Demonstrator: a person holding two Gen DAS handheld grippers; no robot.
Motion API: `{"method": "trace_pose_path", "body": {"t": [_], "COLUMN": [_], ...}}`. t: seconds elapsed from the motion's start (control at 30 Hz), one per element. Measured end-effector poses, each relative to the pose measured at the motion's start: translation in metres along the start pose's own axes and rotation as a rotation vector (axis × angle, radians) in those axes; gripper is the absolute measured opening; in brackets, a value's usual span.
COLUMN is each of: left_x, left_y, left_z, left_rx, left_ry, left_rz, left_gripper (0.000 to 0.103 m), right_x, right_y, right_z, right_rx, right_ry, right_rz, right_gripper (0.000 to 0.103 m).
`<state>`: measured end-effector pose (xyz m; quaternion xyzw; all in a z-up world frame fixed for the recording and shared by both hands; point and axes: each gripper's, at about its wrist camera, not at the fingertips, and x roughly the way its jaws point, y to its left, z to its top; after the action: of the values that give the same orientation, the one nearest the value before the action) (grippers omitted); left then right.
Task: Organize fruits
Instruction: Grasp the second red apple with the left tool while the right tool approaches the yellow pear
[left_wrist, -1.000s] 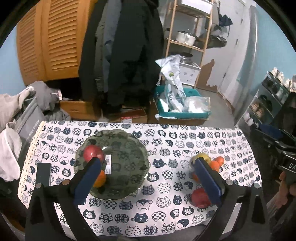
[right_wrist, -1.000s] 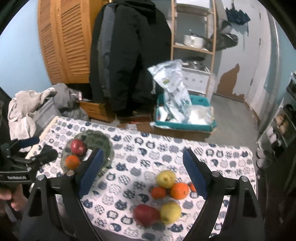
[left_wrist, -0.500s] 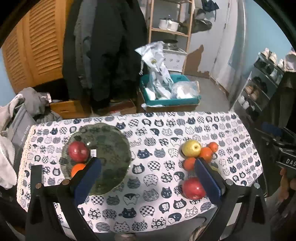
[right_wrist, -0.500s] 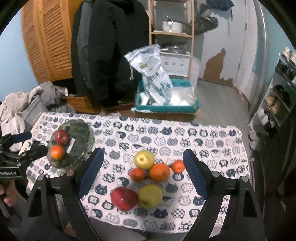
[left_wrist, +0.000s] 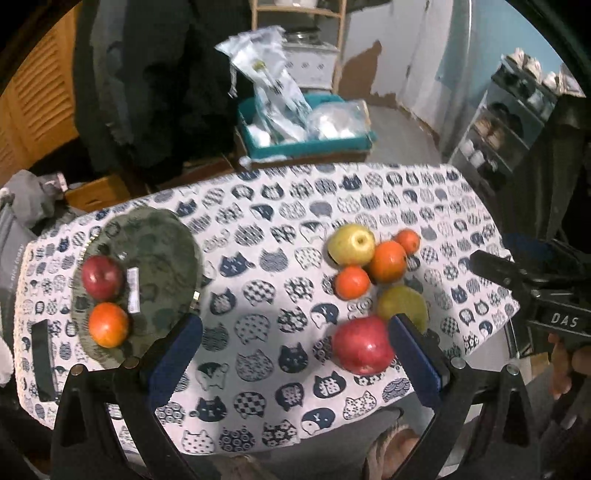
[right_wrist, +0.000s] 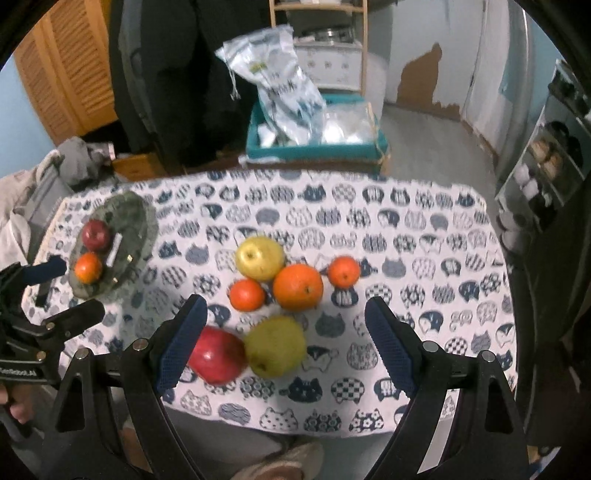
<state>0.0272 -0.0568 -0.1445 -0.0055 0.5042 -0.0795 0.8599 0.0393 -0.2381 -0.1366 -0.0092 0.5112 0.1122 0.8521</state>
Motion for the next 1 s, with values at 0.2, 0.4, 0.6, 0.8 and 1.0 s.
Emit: {"method": "trace_pose_path", "body": {"t": [0.2,0.4,0.6,0.8,1.0], "left_x": [0.028,0.059,0.082,0.109,0.121], "left_y": [-0.016,-0.032,-0.042,-0.048,-0.055], "left_z": [-0.007,-0.017,-0.02,-0.026,-0.027], "left_rx": [0.035,0.046,0.04,0.031,0.052], "left_ry": [0.061,0.137,0.179,0.236,0.254], "left_rz": [-0.018,-0.048,-0.097,-0.098,-0.114], "left_gripper": [0.101,0.101,0.101,0.101,0.101], "right_x": [0.021,0.041,0.052,0.057,0.063], "right_y": [-0.01,-0.02,-0.029,-0.035,-0.04], "right_z": [-0.012,-0.025,-0.034,-0.034,-0.036], "right_rx": [0.021,0.042,0.066,0.084,0.093], "right_ry": [0.07,0.137,0.174,0.183,0.191], "right_rz": [0.004,-0.011,-0.015,-0.02,-0.026], "right_gripper": [0.087,0.087,0.087,0.087,0.087]}}
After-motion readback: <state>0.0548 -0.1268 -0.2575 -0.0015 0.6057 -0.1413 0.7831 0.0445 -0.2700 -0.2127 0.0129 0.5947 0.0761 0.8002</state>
